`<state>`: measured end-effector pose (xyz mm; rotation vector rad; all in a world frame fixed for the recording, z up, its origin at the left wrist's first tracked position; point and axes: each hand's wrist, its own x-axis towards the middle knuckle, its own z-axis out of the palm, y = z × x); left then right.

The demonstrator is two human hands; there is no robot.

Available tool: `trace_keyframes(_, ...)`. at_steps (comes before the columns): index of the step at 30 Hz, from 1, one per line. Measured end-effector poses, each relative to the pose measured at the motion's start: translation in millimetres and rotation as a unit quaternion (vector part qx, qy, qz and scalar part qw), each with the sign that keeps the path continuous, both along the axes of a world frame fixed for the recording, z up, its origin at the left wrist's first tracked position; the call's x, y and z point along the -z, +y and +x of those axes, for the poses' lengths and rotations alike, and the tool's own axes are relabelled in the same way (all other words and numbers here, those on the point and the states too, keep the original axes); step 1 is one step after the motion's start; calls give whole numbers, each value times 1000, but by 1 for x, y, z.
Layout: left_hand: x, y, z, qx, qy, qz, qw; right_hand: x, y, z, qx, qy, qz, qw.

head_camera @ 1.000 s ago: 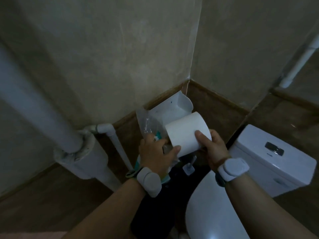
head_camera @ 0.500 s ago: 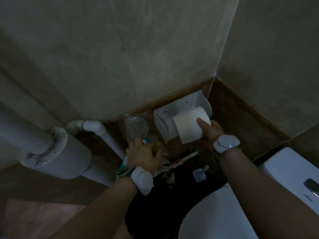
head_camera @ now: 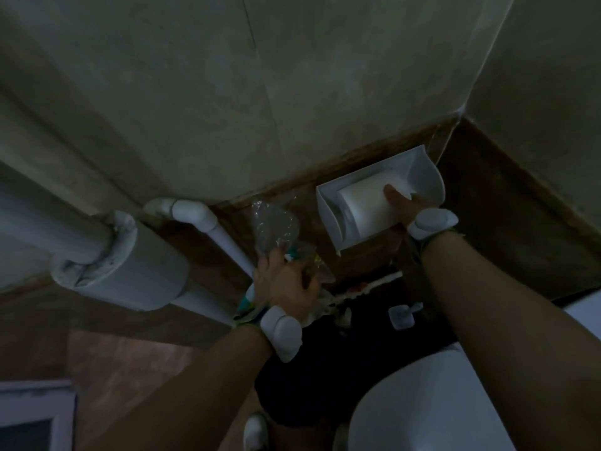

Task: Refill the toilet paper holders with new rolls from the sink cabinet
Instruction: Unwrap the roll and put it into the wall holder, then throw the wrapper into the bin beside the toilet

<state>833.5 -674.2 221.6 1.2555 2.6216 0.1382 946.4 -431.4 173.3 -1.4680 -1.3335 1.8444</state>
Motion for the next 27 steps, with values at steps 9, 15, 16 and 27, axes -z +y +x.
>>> trace_keyframes(9,-1,-23,-8,102,-43,-8,994,-36,-56,-2,-4,-179,250,952)
trace_keyframes(15,-13,-42,-6,269,15,-44,962,-78,-135,0,-460,-118,442,761)
trace_keyframes(16,-19,-46,-6,291,30,-35,956,-83,-143,1,-494,-143,440,736)
trace_keyframes(27,-80,-102,-24,212,-64,146,964,-127,-227,9,-256,-284,589,712)
